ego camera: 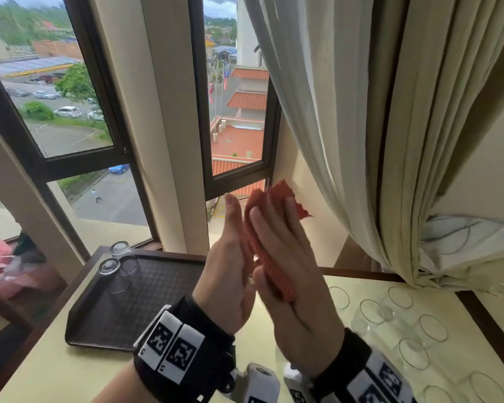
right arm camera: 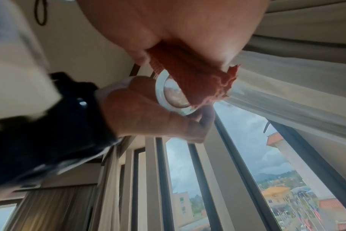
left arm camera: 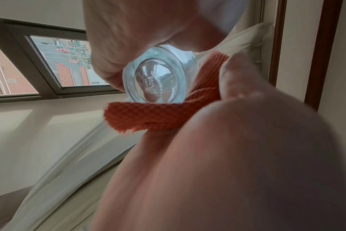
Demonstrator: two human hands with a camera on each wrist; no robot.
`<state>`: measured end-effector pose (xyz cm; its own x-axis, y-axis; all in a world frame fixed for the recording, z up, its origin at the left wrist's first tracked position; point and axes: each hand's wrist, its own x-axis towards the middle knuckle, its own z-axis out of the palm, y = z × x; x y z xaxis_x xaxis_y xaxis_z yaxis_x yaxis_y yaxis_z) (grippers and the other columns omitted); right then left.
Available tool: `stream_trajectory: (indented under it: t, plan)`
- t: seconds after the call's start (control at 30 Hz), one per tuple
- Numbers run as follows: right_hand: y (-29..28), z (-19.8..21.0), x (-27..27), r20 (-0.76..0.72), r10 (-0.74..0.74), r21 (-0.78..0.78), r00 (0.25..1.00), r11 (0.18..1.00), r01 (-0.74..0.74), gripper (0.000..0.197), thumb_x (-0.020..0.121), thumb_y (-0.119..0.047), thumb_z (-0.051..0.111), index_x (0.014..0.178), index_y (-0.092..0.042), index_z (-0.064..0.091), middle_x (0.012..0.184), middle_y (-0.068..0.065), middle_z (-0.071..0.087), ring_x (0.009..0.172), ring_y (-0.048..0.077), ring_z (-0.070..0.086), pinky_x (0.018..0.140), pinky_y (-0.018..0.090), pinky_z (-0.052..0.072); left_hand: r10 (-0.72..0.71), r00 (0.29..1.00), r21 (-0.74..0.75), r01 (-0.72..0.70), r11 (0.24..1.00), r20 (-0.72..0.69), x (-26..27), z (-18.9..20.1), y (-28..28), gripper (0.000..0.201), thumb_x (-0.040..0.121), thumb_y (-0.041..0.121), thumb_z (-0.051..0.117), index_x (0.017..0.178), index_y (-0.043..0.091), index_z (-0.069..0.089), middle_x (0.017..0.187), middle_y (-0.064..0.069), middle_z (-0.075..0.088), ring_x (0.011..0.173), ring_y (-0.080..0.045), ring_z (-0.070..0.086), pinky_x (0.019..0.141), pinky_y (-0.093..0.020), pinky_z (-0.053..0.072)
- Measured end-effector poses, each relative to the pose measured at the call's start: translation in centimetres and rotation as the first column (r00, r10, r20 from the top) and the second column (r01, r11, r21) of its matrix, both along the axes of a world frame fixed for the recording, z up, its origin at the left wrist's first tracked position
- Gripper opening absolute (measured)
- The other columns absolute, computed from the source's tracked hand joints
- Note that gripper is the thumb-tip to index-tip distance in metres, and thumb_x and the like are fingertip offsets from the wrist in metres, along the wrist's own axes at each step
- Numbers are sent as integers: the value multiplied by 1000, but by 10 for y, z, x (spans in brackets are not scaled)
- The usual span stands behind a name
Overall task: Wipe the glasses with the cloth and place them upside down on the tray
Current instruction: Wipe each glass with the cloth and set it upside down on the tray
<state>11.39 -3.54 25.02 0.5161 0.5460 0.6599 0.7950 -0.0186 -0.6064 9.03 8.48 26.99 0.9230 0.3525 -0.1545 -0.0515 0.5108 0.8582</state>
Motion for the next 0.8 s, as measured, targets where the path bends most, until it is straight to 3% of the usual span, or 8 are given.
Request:
stream_trajectory:
  t: [0.1, 0.17, 0.27, 0.33, 0.47, 0.53, 0.7, 0.8]
  plan:
    - [-11, -24, -10, 31, 64, -36, 997, 997, -63, 56, 106, -22, 47, 159, -8, 38, 174, -1, 24, 163, 32, 8, 127, 62, 23, 15, 999, -11, -16, 1000, -51, -3, 1, 8, 84, 93, 83, 43, 122, 13, 79, 120, -17, 79, 118, -35, 74, 112, -53, 51]
    - [-17, -37, -9, 3, 74, -25, 997, 997, -74, 57, 106, -22, 46, 161, -9, 36, 174, 1, 22, 162, 35, 13, 123, 67, 29, 66, 996, 40, -64, 997, -63, -1, 1, 15, 82, 94, 80, 39, 121, 11, 74, 113, -18, 79, 106, -31, 77, 98, -47, 57]
    - [-18, -38, 3, -200, 44, 14, 979, 999, -42, 59, 108, -32, 42, 165, -36, 26, 173, 0, 26, 146, 57, 36, 101, 80, 43, 84, 995, 72, -80, 994, -54, 3, 3, 12, 90, 86, 83, 39, 123, 8, 72, 102, -19, 74, 85, -26, 73, 72, -37, 60]
    - [-14, -25, 15, -281, 17, 59, 960, 998, 0, 57, 108, -42, 42, 162, -49, 26, 167, 5, 39, 137, 65, 40, 99, 82, 43, 69, 997, 53, -67, 996, -27, 3, 4, 5, 93, 83, 82, 41, 123, 4, 71, 98, -19, 70, 83, -29, 70, 71, -41, 62]
    - [-3, 9, 17, -181, 2, 93, 983, 996, 15, 58, 109, -27, 44, 165, -26, 31, 172, 4, 29, 156, 45, 28, 114, 78, 32, 95, 995, 40, -95, 995, 3, 3, 6, -6, 85, 93, 81, 41, 117, 9, 79, 118, -28, 72, 109, -40, 72, 105, -60, 56]
    - [-3, 8, 8, -32, 32, 28, 999, 999, -31, 57, 107, -19, 44, 162, -9, 34, 175, 4, 21, 163, 33, 11, 127, 65, 19, 79, 997, 33, -80, 996, 24, 2, 9, -5, 80, 98, 77, 38, 115, 12, 81, 123, -22, 76, 119, -37, 73, 110, -57, 52]
    - [-19, -31, -9, 13, 88, -96, 996, 992, -86, 56, 108, -25, 44, 159, -6, 36, 174, 6, 23, 163, 33, 10, 129, 57, 21, 112, 993, 92, -108, 990, -39, 3, 5, 14, 80, 96, 80, 37, 119, 14, 76, 115, -15, 77, 102, -30, 77, 97, -45, 57]
    - [-22, -39, 1, -125, 49, -12, 991, 999, -50, 56, 108, -25, 43, 163, -18, 35, 174, -3, 24, 162, 27, 18, 125, 62, 30, 125, 989, 102, -118, 988, -73, 4, 1, 13, 83, 95, 81, 36, 117, 11, 75, 105, -14, 76, 87, -25, 74, 78, -39, 57]
